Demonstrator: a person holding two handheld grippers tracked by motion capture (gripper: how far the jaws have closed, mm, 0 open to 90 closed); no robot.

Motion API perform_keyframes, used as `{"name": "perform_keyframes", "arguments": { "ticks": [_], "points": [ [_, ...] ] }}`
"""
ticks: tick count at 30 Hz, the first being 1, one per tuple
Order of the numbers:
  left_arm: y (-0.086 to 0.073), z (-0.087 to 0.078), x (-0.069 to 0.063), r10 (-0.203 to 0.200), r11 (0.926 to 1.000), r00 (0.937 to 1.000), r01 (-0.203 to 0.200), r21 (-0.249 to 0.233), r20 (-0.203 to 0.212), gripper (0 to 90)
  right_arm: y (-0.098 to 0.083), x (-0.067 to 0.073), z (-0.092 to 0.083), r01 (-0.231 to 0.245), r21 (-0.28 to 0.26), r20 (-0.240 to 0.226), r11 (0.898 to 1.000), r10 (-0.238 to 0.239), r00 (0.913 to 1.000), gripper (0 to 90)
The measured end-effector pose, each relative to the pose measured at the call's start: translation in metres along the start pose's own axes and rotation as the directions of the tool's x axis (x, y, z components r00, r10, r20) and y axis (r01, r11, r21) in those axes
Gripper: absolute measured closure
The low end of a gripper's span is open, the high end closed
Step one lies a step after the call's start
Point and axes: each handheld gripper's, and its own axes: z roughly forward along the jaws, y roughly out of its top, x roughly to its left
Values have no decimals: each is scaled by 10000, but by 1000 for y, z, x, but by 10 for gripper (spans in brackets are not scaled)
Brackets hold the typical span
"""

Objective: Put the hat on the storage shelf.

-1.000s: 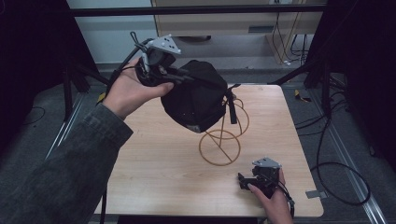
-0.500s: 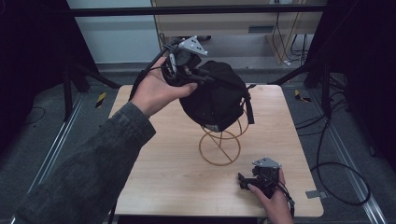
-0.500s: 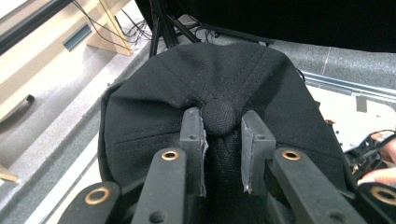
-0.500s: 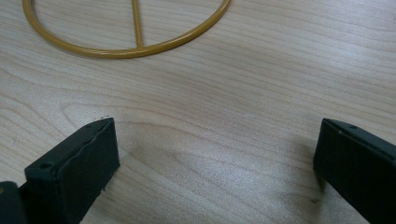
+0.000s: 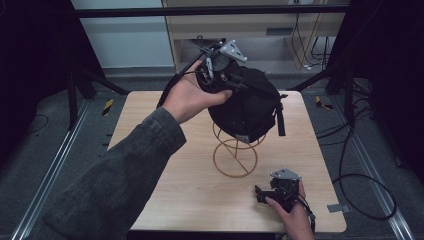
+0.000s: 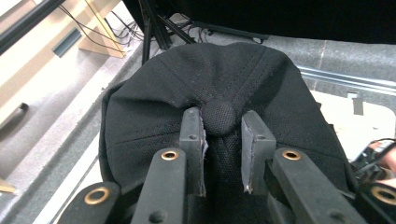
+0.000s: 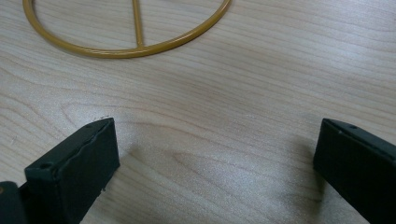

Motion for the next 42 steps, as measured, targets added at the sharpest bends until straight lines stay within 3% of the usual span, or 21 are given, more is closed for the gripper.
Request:
{"name": "perform_keyframes", "arguments": {
  "ticks": [12, 28, 42],
  "points": [
    [-7, 16, -2, -16, 9997, 10000, 17, 243, -52, 732, 0, 0, 0, 3, 5, -2, 10000, -3, 10000, 3],
    [-19, 36, -5, 38, 9969, 9994, -65, 778, 339, 730, 0, 0, 0, 40, -1, 1, 10000, -40, 10000, 4],
    [-33, 51, -5, -60, 9936, 9991, 11, 1127, 428, 718, 0, -1, 0, 73, -14, 8, 10000, -73, 10000, 4]
  ]
}}
